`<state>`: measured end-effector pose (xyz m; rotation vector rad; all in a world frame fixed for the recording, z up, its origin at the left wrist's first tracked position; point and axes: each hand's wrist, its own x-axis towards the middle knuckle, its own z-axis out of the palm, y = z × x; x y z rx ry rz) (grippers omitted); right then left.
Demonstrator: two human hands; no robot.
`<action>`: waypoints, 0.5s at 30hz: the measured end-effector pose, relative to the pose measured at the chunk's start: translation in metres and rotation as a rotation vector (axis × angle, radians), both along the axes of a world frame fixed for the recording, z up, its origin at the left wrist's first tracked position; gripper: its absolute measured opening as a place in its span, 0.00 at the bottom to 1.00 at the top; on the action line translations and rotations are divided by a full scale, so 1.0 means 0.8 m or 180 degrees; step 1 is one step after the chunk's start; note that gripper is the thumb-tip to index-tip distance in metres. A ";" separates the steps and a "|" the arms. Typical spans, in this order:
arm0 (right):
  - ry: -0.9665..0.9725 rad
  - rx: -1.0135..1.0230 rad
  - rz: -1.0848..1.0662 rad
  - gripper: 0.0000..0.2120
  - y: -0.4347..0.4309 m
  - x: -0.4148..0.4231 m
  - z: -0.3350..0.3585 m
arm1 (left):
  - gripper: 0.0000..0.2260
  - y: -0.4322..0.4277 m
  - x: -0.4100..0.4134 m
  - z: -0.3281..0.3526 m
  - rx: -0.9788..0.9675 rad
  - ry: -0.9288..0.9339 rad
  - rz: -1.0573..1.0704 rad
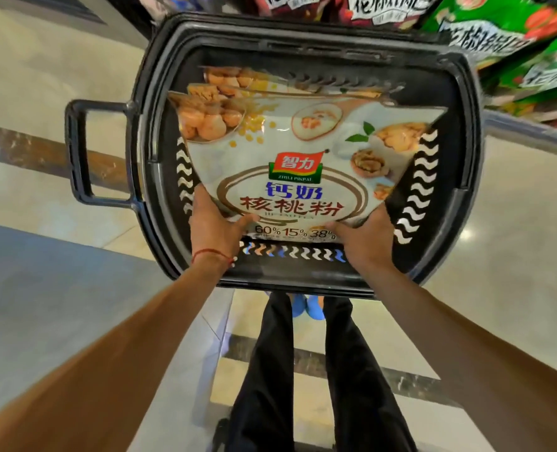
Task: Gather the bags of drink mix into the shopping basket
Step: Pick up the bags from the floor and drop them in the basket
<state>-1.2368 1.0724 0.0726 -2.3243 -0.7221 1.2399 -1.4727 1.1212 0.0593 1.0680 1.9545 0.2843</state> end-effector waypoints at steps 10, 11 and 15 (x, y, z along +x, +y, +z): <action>-0.0245 -0.0621 0.0756 0.20 0.009 0.021 0.170 | 0.32 0.000 0.032 0.170 -0.0024 0.0793 -0.0719; -0.0276 -0.0577 0.0879 0.19 0.008 0.024 0.194 | 0.31 -0.001 0.038 0.193 0.0015 0.0817 -0.0868; -0.0577 -0.0272 0.1251 0.15 0.002 0.034 0.287 | 0.26 -0.010 0.060 0.282 0.0130 0.1023 -0.1665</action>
